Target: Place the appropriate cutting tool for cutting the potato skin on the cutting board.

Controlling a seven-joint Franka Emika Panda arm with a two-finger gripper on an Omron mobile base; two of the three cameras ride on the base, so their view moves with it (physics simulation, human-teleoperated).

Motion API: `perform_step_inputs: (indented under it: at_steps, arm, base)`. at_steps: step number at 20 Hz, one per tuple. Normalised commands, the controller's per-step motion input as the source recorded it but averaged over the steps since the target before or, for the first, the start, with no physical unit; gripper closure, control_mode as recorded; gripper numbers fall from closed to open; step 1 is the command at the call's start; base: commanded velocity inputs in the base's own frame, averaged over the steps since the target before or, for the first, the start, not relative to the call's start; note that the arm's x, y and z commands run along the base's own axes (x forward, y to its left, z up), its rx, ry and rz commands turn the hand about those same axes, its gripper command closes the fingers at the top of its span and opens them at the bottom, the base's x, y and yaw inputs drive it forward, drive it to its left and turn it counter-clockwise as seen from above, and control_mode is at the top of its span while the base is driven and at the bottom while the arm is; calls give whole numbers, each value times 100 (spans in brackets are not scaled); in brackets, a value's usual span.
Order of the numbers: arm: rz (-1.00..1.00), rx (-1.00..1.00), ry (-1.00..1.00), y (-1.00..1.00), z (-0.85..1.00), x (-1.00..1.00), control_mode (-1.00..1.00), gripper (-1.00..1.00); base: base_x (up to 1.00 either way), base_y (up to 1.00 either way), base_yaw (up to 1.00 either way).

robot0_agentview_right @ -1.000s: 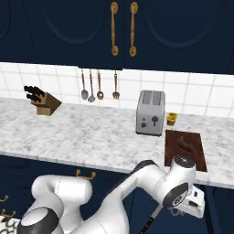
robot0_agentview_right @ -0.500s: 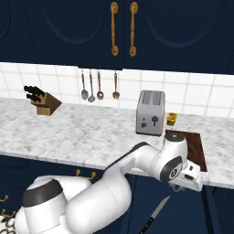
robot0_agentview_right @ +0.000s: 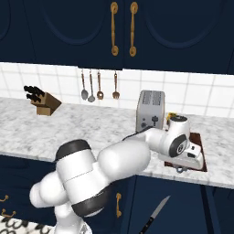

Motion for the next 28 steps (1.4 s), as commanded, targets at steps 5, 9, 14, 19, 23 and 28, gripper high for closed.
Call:
perform_step_inputs:
  at_steps: [5,9,14,19,23,28]
  arm:
    - [2,4,6,-6,-8,88,-100,100]
    - [2,2,2,-2,-33,76,-100,100]
    - [1,1,0,-1,-50,25,-100,100]
    - [0,0,-5,5,-45,-14,-100,-100]
    - [0,0,-27,1,30,-62,-100,-100]
    - [0,-1,-31,15,62,-93,-100,-100]
  base:
    - [0,0,0]
    - [0,0,0]
    - [0,0,0]
    - [0,0,0]
    - [0,0,0]
    - [0,0,0]
